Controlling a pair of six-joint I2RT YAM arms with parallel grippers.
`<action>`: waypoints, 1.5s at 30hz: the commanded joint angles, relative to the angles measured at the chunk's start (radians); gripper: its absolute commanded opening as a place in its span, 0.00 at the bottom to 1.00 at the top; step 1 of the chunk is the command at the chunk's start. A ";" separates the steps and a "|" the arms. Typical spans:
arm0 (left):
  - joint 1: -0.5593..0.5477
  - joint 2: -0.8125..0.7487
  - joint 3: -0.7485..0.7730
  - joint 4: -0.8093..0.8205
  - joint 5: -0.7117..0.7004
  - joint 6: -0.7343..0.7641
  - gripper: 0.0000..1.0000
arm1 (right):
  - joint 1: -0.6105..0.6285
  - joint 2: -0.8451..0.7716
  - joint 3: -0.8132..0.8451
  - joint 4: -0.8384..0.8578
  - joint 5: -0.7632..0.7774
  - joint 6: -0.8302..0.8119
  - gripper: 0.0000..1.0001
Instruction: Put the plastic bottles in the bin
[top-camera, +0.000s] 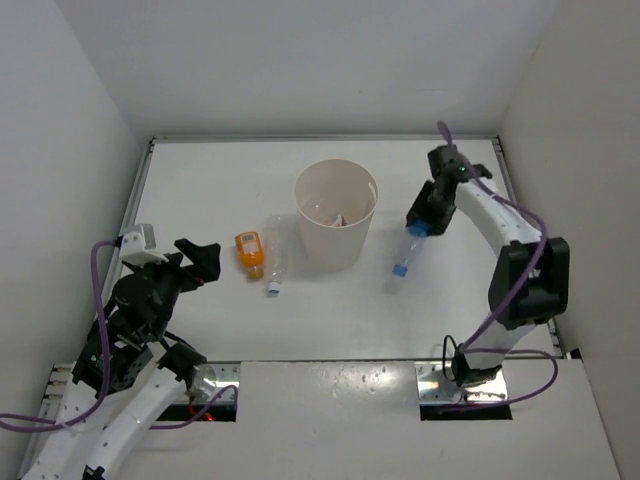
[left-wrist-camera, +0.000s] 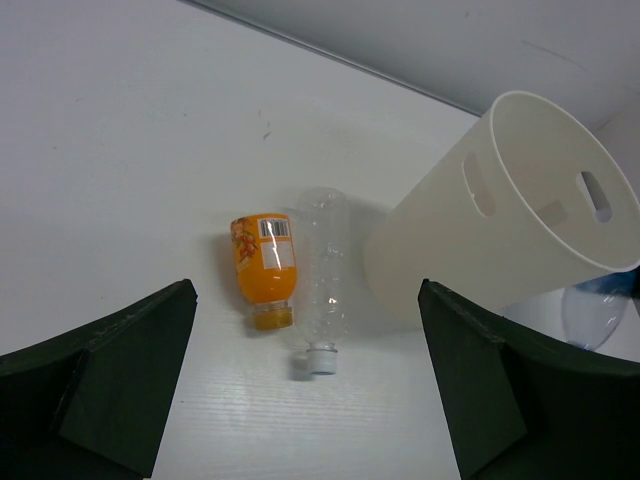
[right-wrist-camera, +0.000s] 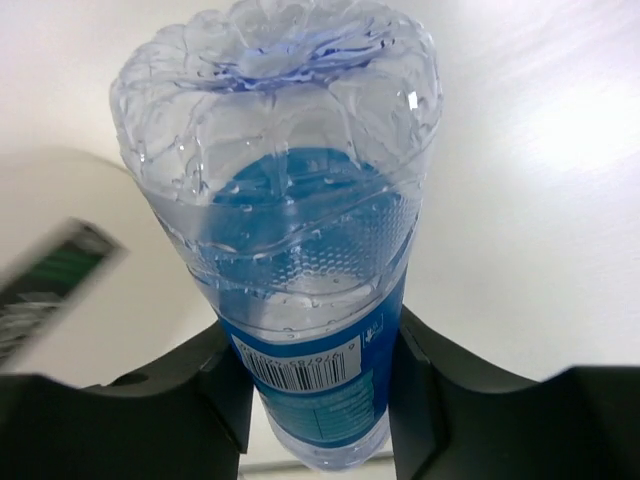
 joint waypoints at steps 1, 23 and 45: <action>-0.010 -0.007 -0.004 0.034 -0.001 0.011 1.00 | -0.010 -0.162 0.234 -0.130 0.281 0.033 0.26; -0.010 -0.007 -0.013 0.034 -0.001 0.011 1.00 | 0.261 -0.230 0.607 0.206 0.188 -0.046 0.24; -0.021 0.011 -0.013 0.043 0.027 0.020 1.00 | 0.485 -0.088 0.614 0.037 0.447 -0.217 1.00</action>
